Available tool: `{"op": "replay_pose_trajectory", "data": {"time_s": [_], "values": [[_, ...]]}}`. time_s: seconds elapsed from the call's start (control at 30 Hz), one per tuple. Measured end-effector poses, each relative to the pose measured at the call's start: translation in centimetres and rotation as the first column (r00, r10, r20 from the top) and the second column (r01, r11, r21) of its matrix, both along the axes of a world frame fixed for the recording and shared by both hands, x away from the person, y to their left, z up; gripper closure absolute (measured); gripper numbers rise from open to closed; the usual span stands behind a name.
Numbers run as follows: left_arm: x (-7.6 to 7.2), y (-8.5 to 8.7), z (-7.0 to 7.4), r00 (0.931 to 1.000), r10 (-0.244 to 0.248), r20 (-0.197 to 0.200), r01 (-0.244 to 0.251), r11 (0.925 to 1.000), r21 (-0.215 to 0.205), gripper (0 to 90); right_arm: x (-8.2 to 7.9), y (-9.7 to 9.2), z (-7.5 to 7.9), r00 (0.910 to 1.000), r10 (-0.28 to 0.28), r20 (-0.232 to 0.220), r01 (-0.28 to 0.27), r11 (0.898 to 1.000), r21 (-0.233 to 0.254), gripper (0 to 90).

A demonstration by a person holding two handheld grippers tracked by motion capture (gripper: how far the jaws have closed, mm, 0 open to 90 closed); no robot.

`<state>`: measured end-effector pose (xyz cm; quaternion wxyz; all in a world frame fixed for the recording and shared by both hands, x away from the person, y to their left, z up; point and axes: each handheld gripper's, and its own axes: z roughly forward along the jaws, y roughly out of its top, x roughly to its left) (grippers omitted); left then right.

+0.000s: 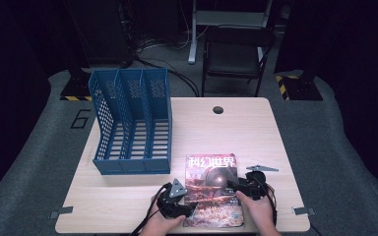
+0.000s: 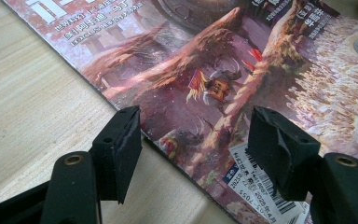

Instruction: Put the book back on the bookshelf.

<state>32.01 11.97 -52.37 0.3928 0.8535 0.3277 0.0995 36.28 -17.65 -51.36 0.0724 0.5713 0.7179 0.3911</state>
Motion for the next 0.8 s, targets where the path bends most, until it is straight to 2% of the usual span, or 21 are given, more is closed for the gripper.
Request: {"op": "replay_pose_trajectory", "data": {"time_s": [0.03,0.07,0.13,0.17,0.2,0.37,0.47,0.6,0.63,0.8], "values": [[0.0,0.0,0.0,1.0000,0.001,0.001,-0.001,1.0000,-0.002,34.9,0.0,0.0,0.0,1.0000,0.000,0.000,0.000,1.000,0.000,44.8],[0.0,0.0,0.0,1.0000,0.006,0.004,-0.006,1.0000,-0.002,34.9,0.1,-0.3,0.1,1.0000,0.002,0.000,-0.002,1.000,0.027,45.7],[0.0,0.0,0.0,1.0000,0.003,0.000,-0.003,1.0000,0.002,34.9,0.1,-0.4,0.1,1.0000,0.002,-0.003,-0.002,0.999,0.041,46.0],[0.0,0.0,0.0,1.0000,0.003,0.000,-0.003,1.0000,0.002,34.9,0.1,-0.6,0.3,1.0000,-0.001,0.003,0.001,0.998,0.070,46.3],[0.0,0.0,0.0,1.0000,0.004,0.002,-0.004,1.0000,-0.002,34.9,0.1,-0.6,0.3,1.0000,-0.001,0.003,0.001,0.998,0.070,46.3],[0.0,0.1,0.0,1.0000,-0.001,-0.004,0.001,1.0000,0.006,35.0,-0.5,-0.7,1.6,0.9978,0.016,0.065,-0.026,0.989,0.143,49.6],[0.0,0.0,0.0,1.0000,0.005,-0.001,-0.005,1.0000,0.000,35.0,-0.7,-0.4,2.1,0.9947,0.038,0.096,-0.052,0.987,0.150,49.4],[0.0,0.0,-0.1,1.0000,0.005,0.005,-0.005,1.0000,-0.006,35.1,-0.9,-0.3,2.2,0.9939,0.063,0.091,-0.076,0.985,0.156,48.9],[-0.1,0.0,-0.1,0.9999,0.010,0.006,-0.010,0.9999,-0.013,35.1,-0.9,-0.4,2.1,0.9958,0.062,0.067,-0.073,0.981,0.178,48.6],[-0.1,0.1,-0.2,0.9999,0.008,0.010,-0.008,0.9999,-0.014,35.1,-0.4,-0.4,1.5,0.9978,0.054,0.039,-0.060,0.983,0.171,48.7]]}}
